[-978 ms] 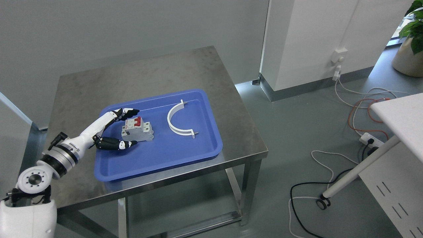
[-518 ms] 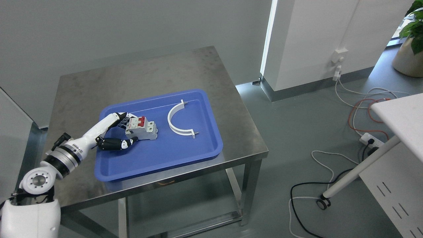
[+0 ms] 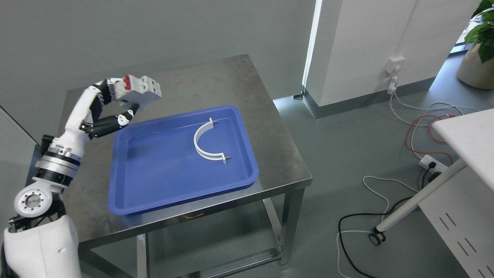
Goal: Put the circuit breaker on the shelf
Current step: 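Lift the circuit breaker up out of the tray with the left hand, then hold the breaker raised in the left hand while turning toward the bin shelf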
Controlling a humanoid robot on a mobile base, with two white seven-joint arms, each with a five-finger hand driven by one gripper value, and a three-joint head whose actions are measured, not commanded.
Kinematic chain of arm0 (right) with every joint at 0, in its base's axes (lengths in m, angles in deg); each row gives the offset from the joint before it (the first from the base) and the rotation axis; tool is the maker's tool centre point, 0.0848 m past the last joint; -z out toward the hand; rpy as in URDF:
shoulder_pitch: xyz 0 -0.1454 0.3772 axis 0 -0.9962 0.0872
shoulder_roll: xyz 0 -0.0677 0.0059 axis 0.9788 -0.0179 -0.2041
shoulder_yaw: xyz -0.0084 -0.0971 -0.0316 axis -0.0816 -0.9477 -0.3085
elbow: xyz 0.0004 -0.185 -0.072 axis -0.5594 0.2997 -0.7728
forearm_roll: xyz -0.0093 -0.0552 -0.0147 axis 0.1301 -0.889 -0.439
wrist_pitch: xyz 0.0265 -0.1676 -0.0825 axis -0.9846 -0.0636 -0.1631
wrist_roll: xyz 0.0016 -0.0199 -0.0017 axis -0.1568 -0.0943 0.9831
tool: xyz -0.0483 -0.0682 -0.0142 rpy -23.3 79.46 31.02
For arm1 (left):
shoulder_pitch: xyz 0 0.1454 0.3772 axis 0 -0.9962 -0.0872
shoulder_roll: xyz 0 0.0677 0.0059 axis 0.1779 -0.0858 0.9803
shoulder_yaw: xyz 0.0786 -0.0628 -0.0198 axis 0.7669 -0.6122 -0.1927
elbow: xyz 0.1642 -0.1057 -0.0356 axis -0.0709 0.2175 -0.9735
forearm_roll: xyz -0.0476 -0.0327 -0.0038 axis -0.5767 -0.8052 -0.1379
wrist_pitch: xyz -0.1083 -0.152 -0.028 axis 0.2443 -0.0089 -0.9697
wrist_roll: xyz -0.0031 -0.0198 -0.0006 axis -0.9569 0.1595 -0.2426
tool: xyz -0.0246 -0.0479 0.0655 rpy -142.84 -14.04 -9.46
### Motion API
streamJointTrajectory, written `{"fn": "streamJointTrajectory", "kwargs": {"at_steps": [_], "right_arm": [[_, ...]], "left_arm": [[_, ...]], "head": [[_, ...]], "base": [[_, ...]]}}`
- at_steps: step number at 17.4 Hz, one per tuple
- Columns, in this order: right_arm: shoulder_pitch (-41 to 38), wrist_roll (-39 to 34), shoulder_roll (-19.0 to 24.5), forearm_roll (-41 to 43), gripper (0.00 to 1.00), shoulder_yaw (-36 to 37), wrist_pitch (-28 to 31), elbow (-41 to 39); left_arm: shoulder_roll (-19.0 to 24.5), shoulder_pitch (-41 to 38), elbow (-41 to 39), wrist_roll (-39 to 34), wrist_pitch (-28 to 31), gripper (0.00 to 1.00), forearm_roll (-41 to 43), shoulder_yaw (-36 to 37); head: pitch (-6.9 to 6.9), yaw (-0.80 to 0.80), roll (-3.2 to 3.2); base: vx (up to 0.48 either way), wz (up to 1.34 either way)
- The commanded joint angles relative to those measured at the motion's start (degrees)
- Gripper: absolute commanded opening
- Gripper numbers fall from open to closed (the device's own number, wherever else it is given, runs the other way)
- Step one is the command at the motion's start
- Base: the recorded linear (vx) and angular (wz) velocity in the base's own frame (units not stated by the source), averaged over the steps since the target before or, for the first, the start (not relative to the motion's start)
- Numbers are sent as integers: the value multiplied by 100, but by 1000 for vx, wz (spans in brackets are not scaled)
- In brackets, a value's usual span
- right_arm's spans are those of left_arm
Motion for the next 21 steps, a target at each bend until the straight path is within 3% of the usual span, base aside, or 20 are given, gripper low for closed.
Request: {"fn": "streamJointTrajectory", "kwargs": {"at_steps": [1, 3, 7, 21], "right_arm": [[-1, 3, -100, -1, 100, -114, 181, 0], [-1, -5, -100, -1, 100, -114, 181, 0], [-1, 3, -100, -1, 100, -114, 172, 0], [-1, 3, -100, 7, 100, -114, 181, 0]], "left_arm": [[-461, -43, -111, -1608, -235, 12, -482, -753], [-461, -218, -296, -1623, -225, 12, -491, -499], [-461, -509, -709, -648, -199, 10, -482, -435], [-461, -905, -1035, -505, -199, 10, -491, 460]], "head": [[0, 0, 0], [0, 0, 0], [0, 0, 0], [0, 0, 0]], "base": [[0, 0], [0, 0], [-151, 142], [-334, 287]]}}
